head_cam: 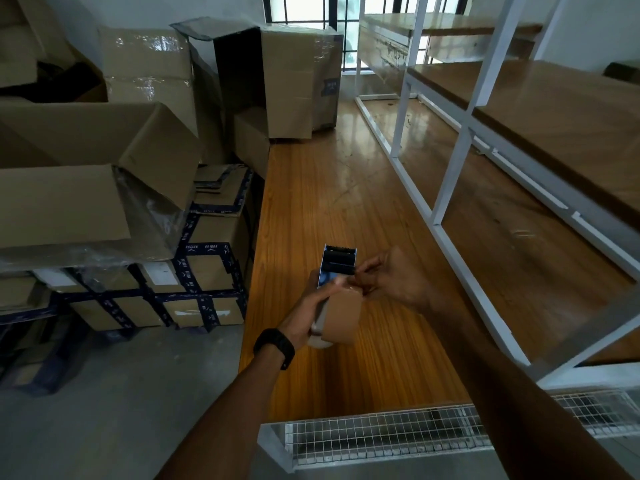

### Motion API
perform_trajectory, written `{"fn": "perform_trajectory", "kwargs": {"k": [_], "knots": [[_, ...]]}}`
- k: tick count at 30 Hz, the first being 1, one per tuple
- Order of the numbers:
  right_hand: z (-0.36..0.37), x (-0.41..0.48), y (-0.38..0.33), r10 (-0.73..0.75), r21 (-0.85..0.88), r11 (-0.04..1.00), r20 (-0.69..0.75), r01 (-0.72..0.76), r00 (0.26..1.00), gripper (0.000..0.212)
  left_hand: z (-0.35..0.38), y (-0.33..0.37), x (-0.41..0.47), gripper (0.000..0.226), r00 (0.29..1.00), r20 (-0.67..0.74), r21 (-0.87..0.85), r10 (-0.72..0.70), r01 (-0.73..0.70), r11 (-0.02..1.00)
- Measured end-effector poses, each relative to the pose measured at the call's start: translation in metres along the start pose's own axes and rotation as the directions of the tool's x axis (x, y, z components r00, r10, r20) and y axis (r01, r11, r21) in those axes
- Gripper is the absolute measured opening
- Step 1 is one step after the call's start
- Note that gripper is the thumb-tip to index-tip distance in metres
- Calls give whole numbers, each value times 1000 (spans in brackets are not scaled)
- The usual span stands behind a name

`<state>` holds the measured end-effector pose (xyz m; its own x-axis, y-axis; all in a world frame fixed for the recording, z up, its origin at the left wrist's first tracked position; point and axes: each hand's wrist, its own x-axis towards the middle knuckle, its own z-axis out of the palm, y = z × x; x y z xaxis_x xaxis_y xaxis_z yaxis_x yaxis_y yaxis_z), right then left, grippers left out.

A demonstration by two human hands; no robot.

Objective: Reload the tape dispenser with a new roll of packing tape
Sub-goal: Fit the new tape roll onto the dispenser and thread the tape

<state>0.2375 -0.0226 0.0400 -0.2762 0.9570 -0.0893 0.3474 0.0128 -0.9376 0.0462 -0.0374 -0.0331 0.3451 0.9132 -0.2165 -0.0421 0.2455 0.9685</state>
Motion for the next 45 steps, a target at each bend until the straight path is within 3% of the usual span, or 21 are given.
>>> {"fn": "perform_trajectory", "kwargs": {"k": [5,9,12,17,22,24,28,30,34,39,45], "knots": [[4,-3,-3,60,89,994,26,-62,998,5,-5,10,3,50,995,-92,43,-25,29,999],[8,-4,3,54,163,986,-48,-46,997,8,-8,13,1,48,996,-83,139,13,-1,990],[13,-6,4,47,183,983,-114,-26,992,8,-8,16,-4,32,995,-91,162,41,-26,986],[19,-7,2,-12,97,995,-203,32,979,12,-13,15,-7,42,994,-45,119,96,-90,989],[27,-2,-1,-72,-128,991,-250,41,966,6,-10,13,-8,42,991,-40,19,125,-124,992],[32,-1,-1,-71,-127,991,-315,32,946,6,-9,11,-7,51,988,-59,24,145,-144,989],[35,1,2,21,-9,1000,-306,-25,952,11,-13,9,-9,74,989,-53,44,141,-139,989],[37,2,5,48,17,999,-339,-45,940,15,-15,8,-10,71,987,-46,79,154,-150,986],[49,0,10,0,-122,990,-472,-65,882,25,-13,9,-13,53,983,-49,132,176,-168,977],[59,-1,14,5,-56,997,-606,-49,795,36,-11,7,-15,55,986,-39,146,162,-154,977],[60,-9,13,-105,-109,993,-605,49,789,28,-9,4,-16,54,989,-26,112,145,-142,984]]}}
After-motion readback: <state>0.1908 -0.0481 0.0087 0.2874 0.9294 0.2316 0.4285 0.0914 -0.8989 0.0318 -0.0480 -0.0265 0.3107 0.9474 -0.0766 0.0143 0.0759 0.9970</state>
